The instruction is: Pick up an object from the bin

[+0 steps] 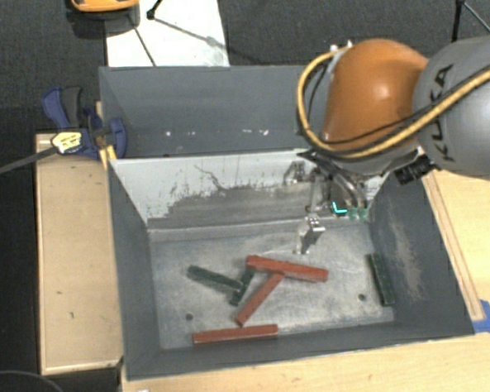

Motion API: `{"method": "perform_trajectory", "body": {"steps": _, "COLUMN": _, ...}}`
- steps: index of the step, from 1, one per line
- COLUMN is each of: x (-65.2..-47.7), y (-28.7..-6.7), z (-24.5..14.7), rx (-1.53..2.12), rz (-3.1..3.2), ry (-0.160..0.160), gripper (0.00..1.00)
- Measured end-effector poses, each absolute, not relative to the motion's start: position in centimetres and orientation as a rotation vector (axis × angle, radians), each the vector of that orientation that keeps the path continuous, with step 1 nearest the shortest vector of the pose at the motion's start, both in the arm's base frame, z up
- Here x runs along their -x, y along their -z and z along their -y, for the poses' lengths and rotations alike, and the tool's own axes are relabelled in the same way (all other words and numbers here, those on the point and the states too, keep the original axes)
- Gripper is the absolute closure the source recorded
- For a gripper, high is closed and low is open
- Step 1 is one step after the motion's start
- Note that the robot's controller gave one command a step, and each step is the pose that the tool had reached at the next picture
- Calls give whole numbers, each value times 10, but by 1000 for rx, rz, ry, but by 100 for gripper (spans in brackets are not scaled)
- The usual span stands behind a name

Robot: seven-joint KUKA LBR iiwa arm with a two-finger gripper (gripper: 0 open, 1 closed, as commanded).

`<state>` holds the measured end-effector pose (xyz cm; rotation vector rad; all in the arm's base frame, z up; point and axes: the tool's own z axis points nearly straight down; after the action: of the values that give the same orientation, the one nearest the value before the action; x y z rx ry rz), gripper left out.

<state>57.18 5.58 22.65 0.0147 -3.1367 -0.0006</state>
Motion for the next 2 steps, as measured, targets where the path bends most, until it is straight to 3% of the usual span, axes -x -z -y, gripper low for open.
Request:
{"method": "perform_trajectory", "body": {"steps": 1, "x": -573, "y": -231, "z": -55, "rx": -11, "rz": 3145, "ry": 2, "gripper": 0}}
{"method": "perform_trajectory", "body": {"steps": 2, "x": -548, "y": -151, "z": -26, "rx": -19, "rz": 3148, "ry": 1, "gripper": 0}}
